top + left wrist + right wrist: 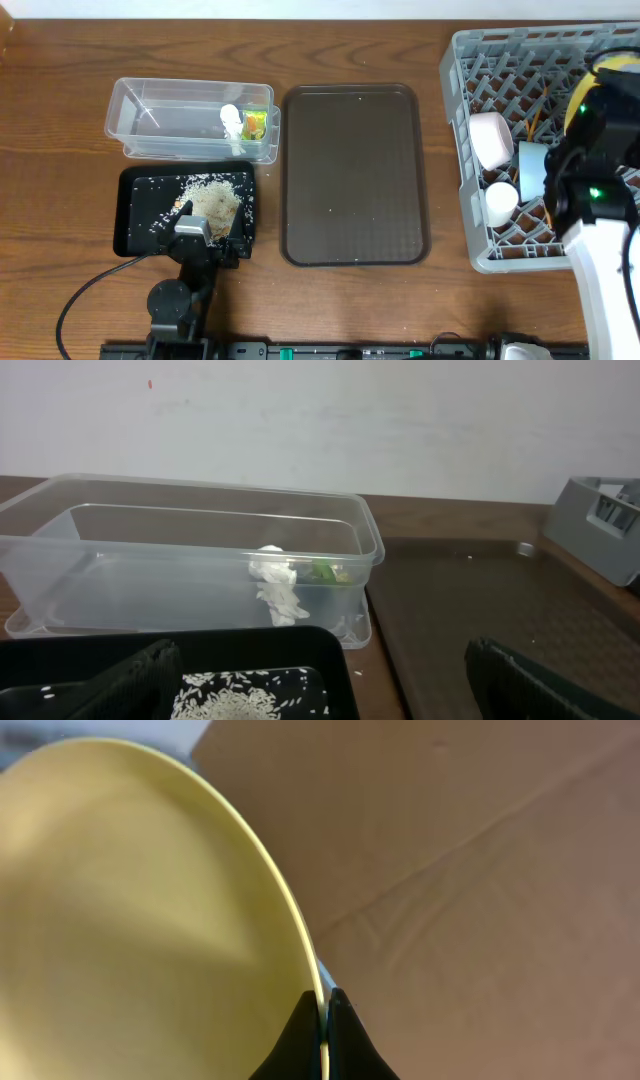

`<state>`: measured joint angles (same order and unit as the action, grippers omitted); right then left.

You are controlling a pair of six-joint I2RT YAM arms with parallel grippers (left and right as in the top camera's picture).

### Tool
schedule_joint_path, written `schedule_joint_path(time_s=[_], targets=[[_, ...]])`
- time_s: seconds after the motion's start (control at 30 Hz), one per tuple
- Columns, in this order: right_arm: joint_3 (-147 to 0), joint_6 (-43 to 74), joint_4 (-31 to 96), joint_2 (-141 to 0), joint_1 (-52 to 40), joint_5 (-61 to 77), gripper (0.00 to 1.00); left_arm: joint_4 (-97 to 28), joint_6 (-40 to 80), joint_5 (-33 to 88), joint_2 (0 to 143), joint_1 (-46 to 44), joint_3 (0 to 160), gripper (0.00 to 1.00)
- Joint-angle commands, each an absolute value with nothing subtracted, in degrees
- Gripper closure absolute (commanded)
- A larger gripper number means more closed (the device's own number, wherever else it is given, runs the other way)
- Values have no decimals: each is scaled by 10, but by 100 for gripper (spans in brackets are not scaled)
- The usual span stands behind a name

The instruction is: Sort waste into correct bins and load items into the dishwasher rack

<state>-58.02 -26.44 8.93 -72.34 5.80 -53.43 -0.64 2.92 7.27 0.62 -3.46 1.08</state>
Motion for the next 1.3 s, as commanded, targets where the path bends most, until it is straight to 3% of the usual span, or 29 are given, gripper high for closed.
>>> schedule_joint_path(time_s=[0.0, 0.27, 0.47, 0.5, 0.53, 0.63, 0.67, 0.73, 1.0, 1.13, 1.27], targets=[[-583, -344, 83, -767, 78, -534, 99, -13, 24, 72, 2, -33, 2, 7], [-583, -500, -48, -859, 92, -577, 99, -12, 24, 72, 2, -33, 2, 7], [-583, -471, 10, -869, 68, -515, 99, -13, 24, 72, 2, -33, 2, 7], [-583, -463, 16, -870, 63, -508, 95, -13, 24, 72, 2, -33, 2, 7], [-583, -452, 23, -870, 56, -504, 85, -12, 24, 72, 2, -33, 2, 7], [-583, -388, 28, -868, 31, -504, 44, -12, 24, 72, 2, -33, 2, 7], [-583, -363, 30, -866, 20, -504, 35, -13, 24, 72, 2, -33, 2, 7], [-583, -333, 43, -854, -3, -503, 27, -12, 24, 72, 2, -33, 2, 7], [-594, -158, 175, -746, -94, -387, 23, -13, 24, 72, 2, -33, 2, 7], [-595, -60, 253, -683, -144, -243, 33, -13, 24, 72, 2, -33, 2, 7], [-595, 66, 292, -648, -194, -52, 37, -12, 24, 72, 2, -33, 2, 7]])
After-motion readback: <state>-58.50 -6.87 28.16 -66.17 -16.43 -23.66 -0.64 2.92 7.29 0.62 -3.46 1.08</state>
